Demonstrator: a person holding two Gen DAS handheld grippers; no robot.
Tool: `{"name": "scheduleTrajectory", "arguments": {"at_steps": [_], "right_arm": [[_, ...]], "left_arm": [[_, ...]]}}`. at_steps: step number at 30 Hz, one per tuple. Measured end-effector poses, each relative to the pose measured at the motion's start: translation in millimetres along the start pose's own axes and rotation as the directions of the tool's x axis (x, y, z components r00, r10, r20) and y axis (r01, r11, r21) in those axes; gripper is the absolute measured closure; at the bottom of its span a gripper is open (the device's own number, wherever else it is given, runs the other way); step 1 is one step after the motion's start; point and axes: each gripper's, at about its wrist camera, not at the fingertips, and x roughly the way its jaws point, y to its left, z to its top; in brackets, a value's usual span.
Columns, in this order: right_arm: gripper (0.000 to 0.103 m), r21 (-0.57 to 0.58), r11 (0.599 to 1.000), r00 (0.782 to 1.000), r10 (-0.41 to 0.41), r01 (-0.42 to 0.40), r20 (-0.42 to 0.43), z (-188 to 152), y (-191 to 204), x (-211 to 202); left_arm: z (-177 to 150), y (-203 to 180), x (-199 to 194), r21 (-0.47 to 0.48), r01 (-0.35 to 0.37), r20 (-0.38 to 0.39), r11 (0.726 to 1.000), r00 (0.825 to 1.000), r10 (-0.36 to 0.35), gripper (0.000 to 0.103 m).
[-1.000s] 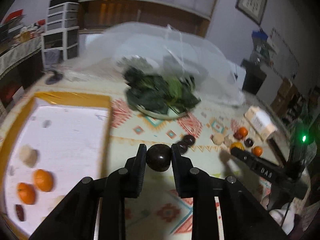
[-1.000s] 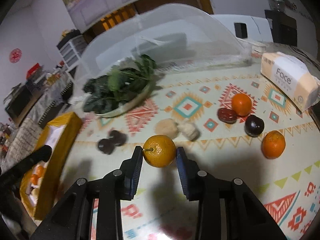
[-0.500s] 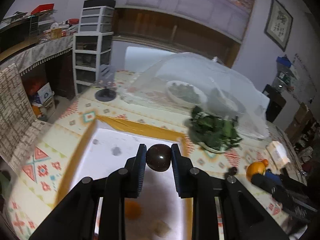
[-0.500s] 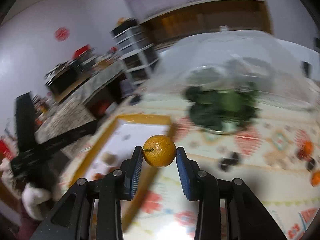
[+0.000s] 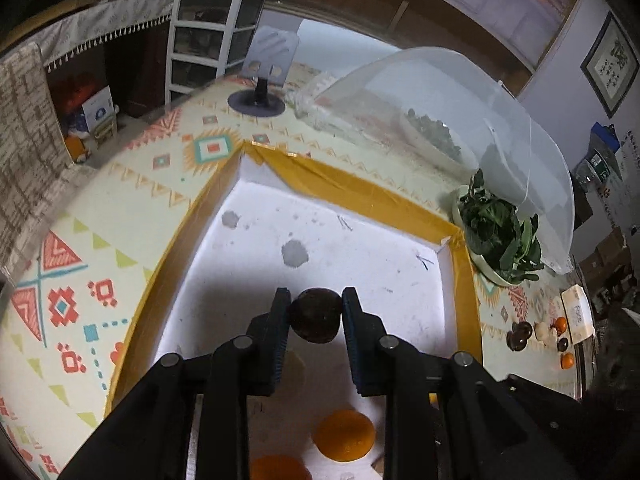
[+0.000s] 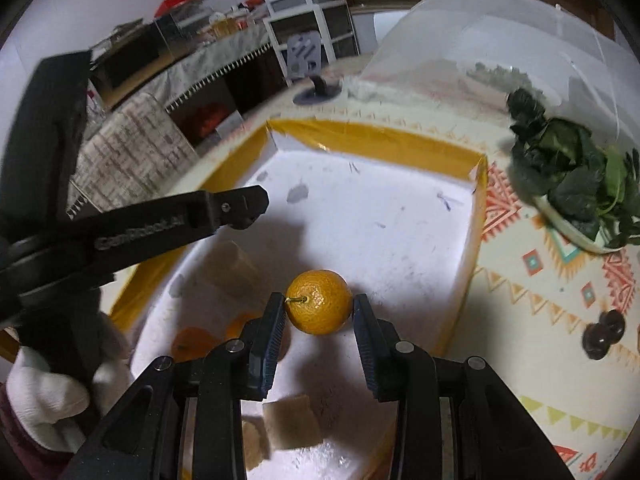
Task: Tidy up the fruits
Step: 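Carry the plum and mandarin into the white tray and open both tools, then move both open tools back over the remaining fruit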
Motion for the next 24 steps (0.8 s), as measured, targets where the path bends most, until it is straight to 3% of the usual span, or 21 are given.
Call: {"name": "scheduleTrajectory", "arguments": {"at_steps": [3, 5, 7, 9, 13, 16, 18, 20, 22, 24], "right_arm": [[0.065, 0.003, 1.000, 1.000, -0.014, 0.014, 0.000, -3, -3, 4], [0.065, 0.021, 1.000, 1.000, -0.006, 0.006, 0.004, -4, -6, 4], [0.058, 0.031, 0.999, 1.000, 0.006, -0.006, 0.017, -3, -6, 1], [0.051, 0.026, 1.000, 0.999, 0.011, -0.012, 0.043, -3, -3, -7], [0.051, 0.018, 1.000, 0.994, 0.015, -0.017, 0.108, -4, -5, -37], [0.051, 0.008, 1.000, 0.986, 0.005, -0.006, 0.165, -10, -12, -68], [0.050, -0.004, 1.000, 0.976, -0.025, 0.027, 0.217, -18, -21, -95], [0.044, -0.012, 0.997, 0.958, -0.068, 0.074, 0.279, -30, -33, -126], [0.033, -0.008, 0.990, 0.932, -0.127, 0.138, 0.340, -42, -45, -155], [0.026, 0.007, 0.979, 0.894, -0.189, 0.204, 0.406, -57, -61, -188]], "left_arm": [[-1, 1, -3, -0.010, 0.013, -0.003, 1.000, 1.000, -0.013, 0.072], [-2, 0, -11, -0.017, 0.006, 0.015, 1.000, 1.000, -0.006, 0.058], [-3, -1, -23, -0.022, 0.008, 0.046, 1.000, 0.999, -0.007, 0.041], [-3, -2, -36, -0.030, 0.002, 0.077, 1.000, 0.997, 0.001, 0.034], [-6, -11, -70, -0.035, -0.030, 0.149, 0.999, 0.988, 0.035, 0.024], [-13, -24, -101, -0.025, 0.003, 0.230, 1.000, 0.973, 0.003, 0.020], [-24, -37, -126, 0.005, 0.060, 0.301, 0.998, 0.952, -0.059, 0.017], [-34, -52, -141, 0.039, 0.110, 0.326, 0.993, 0.938, -0.117, 0.016], [-46, -73, -150, 0.071, 0.148, 0.315, 0.986, 0.935, -0.163, 0.016], [-58, -99, -158, 0.116, 0.138, 0.300, 0.984, 0.939, -0.167, 0.016]]}}
